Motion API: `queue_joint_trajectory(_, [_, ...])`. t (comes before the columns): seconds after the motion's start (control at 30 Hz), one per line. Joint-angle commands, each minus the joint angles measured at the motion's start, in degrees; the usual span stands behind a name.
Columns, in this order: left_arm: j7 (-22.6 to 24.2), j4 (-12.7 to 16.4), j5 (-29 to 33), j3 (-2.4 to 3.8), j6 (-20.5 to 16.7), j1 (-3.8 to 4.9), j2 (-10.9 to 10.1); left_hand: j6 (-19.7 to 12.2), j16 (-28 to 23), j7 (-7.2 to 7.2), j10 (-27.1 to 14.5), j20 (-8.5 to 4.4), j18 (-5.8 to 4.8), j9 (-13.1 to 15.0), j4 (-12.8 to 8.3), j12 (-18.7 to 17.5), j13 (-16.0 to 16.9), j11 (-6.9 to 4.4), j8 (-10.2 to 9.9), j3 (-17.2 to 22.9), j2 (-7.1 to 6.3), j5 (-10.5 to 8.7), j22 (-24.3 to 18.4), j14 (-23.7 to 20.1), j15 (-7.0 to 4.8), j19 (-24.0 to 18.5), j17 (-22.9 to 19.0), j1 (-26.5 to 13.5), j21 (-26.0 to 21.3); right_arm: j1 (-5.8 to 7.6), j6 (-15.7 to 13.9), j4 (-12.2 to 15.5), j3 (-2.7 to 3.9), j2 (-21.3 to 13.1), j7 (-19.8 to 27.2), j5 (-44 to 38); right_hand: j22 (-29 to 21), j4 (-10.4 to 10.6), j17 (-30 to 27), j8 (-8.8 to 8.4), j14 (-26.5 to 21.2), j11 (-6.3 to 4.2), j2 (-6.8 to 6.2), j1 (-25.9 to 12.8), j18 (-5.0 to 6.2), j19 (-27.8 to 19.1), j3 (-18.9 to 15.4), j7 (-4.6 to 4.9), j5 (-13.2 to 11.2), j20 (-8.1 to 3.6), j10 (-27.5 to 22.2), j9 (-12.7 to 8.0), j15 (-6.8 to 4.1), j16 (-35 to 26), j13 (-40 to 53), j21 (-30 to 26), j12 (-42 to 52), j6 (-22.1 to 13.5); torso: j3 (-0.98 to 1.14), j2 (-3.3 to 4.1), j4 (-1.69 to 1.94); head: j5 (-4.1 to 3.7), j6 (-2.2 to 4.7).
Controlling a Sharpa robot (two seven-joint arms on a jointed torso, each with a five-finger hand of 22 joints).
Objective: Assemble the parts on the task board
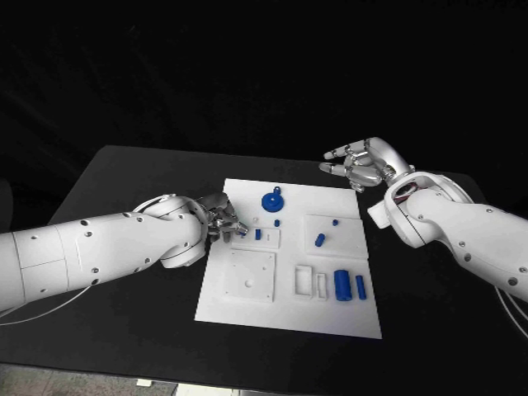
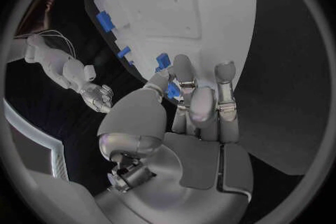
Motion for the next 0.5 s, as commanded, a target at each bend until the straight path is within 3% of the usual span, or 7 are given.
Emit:
queue_joint_trajectory(0.03, [-0.94,0.09,-0.34,-0.21,2.41,-0.37,0.01,7.34,0.07,-6.14,1.85,0.06,1.16,0.10,-0.01,0.03,0.06,-1.05,0.05,0.45,1.06,0.30,0.97,0.03,-0.25,0.10,-0.05,0.88,0.22,-0.04,0.74,0.03,0.02,0.01,0.43,0.00,5.66,0.10,-0.04,-0.28,-0.28,-0.08,-0.02,-0.48,0.45,1.59,0.06,-0.06,0.37,0.21,-0.19,-0.07,0.02,-0.22,0.07,-0.33,-0.09,0.10,0.02,-0.03,0.00,0.03,-0.04])
queue_joint_trajectory(0.5, [-1.51,0.18,-0.72,-0.20,3.79,-0.45,-0.17,7.30,0.09,-6.13,1.85,0.06,1.13,0.15,-0.07,0.02,0.05,-1.05,0.07,0.48,1.07,0.32,0.98,0.05,-0.24,0.09,-0.05,0.91,0.22,-0.11,0.77,-0.05,0.02,-0.02,0.46,0.00,5.66,0.10,-0.04,-0.28,-0.28,-0.08,-0.02,-0.48,0.45,1.59,0.06,-0.06,0.37,0.21,-0.19,-0.07,0.02,-0.22,0.07,-0.33,-0.09,0.10,0.06,-0.01,0.02,0.01,-0.22])
